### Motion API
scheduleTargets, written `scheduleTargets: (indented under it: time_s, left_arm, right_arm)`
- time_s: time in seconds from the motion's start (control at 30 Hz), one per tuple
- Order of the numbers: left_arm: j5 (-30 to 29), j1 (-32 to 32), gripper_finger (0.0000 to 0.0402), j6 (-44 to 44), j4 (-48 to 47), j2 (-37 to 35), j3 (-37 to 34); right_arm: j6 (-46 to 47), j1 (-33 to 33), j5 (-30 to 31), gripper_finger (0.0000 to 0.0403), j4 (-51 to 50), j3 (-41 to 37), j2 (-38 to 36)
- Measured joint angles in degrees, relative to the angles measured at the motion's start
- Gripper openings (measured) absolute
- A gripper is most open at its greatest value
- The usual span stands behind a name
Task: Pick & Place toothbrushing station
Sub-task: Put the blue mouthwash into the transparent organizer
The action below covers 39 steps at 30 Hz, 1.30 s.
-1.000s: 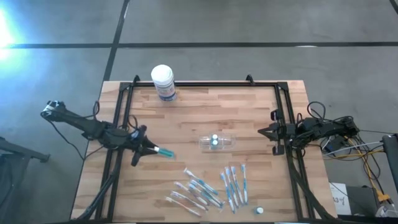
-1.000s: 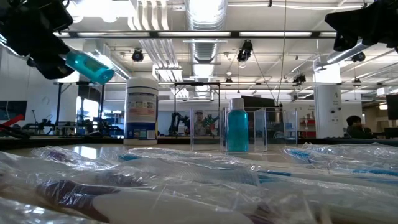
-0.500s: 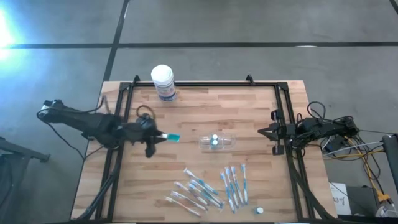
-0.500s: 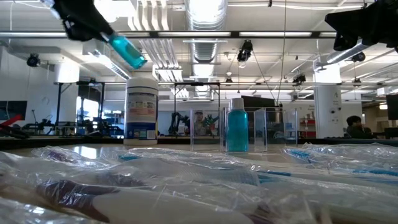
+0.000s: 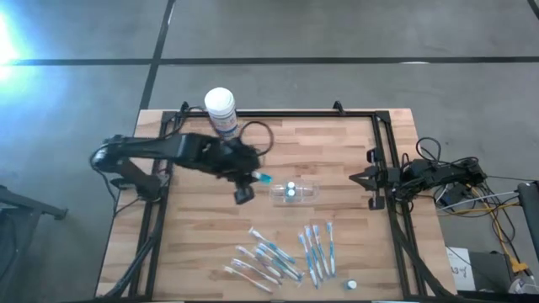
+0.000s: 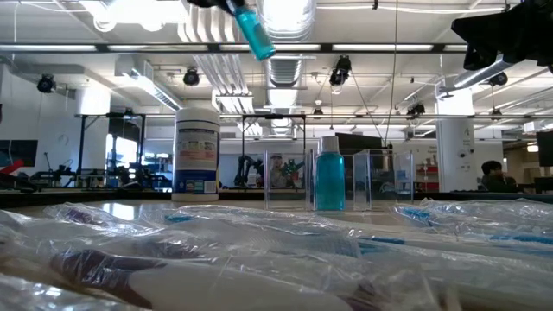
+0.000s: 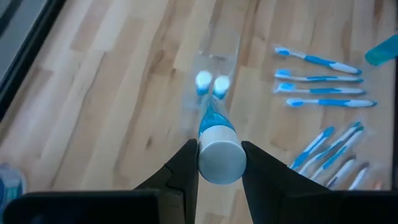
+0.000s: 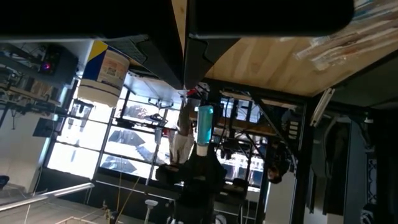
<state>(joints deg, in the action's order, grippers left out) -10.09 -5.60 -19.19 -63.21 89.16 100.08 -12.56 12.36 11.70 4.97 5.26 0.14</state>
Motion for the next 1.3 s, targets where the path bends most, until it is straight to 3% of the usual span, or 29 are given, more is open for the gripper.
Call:
scheduleTargets:
  time_s: [0.23, 0.67, 0.87, 1.3]
  left_arm:
    - [1.9, 3.9, 0.0098, -1.0, -5.1, 13.9, 16.4]
    - [7.6, 6.4, 0.0098, -1.5, -10.7, 33.4, 35.0]
    - [8.9, 7.4, 0.0098, -6.4, -7.7, 33.5, 31.0]
    - [8.6, 7.8, 0.0098, -9.0, -5.5, 33.6, 30.0]
  right_arm:
    - [-0.1, 0.0, 0.0, 0.0008, 0.0, 0.0, 0.0]
    - [-0.3, 0.0, 0.3, 0.0008, 0.0, 0.0, 0.0]
    - [-0.5, 0.0, 0.3, 0.0008, -0.1, 0.0, 0.0]
    - [-0.7, 0.0, 0.4, 0.0008, 0.0, 0.0, 0.0]
